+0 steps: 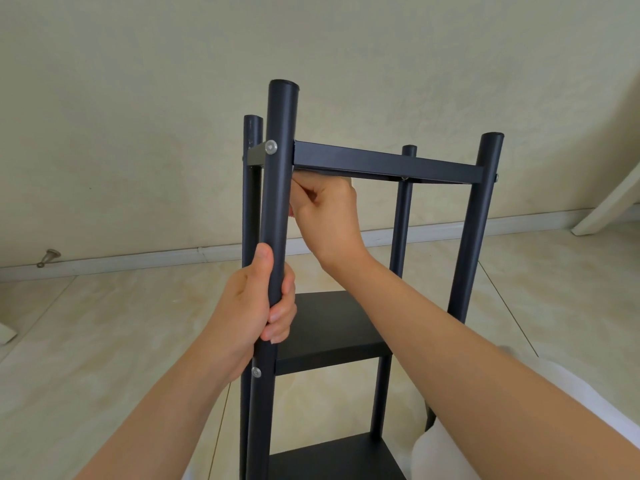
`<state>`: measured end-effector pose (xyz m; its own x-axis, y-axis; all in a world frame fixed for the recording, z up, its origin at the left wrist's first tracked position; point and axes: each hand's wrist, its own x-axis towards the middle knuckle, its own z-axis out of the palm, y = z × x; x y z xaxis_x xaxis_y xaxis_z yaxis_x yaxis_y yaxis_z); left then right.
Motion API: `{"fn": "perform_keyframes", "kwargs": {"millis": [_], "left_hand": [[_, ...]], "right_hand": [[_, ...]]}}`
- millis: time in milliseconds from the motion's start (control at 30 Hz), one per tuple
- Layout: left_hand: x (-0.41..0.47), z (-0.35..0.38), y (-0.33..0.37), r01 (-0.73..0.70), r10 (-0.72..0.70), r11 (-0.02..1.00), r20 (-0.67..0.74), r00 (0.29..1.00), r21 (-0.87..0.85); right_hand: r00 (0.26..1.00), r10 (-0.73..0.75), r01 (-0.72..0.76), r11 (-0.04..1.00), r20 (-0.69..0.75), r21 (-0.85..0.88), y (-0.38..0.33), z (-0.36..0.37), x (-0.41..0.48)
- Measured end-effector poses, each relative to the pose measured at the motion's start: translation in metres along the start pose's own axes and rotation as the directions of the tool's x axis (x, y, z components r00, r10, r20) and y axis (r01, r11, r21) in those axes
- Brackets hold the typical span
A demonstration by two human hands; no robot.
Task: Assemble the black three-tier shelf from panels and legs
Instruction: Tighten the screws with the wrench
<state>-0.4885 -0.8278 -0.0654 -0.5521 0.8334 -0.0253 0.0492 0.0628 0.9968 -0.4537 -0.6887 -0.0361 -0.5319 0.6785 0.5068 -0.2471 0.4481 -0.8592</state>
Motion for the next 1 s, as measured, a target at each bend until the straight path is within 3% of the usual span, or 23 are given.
{"fn": "perform_keyframes", "kwargs": {"millis": [167, 367, 667, 867, 1000], "left_hand": [[0.001, -0.001, 0.001, -0.002, 0.002, 1.000, -0.011, 1.000, -0.003], [0.003, -0.001, 0.001, 0.002, -0.003, 1.000, -0.046, 0.999, -0.007], [0.011, 0.003, 0.001, 0.006, -0.009, 1.000, -0.116, 0.993, -0.021], [0.016, 0.000, -0.001, 0.005, -0.011, 0.999, -0.147, 0.989, -0.043], [0.018, -0.001, -0.002, 0.010, -0.019, 0.998, -0.164, 0.986, -0.057]], "right_hand": [[0.998, -0.012, 0.021, 0.989, 0.067, -0.143, 0.001, -0.013, -0.005], [0.987, 0.108, -0.080, 0.972, 0.116, -0.219, 0.006, -0.045, -0.008], [0.953, 0.205, -0.075, 0.871, 0.221, -0.486, 0.019, -0.090, -0.017], [0.984, 0.167, -0.095, 0.764, 0.054, -0.638, 0.040, -0.118, -0.012], [0.945, 0.325, -0.259, 0.714, -0.020, -0.650, 0.056, -0.137, -0.008]]}}
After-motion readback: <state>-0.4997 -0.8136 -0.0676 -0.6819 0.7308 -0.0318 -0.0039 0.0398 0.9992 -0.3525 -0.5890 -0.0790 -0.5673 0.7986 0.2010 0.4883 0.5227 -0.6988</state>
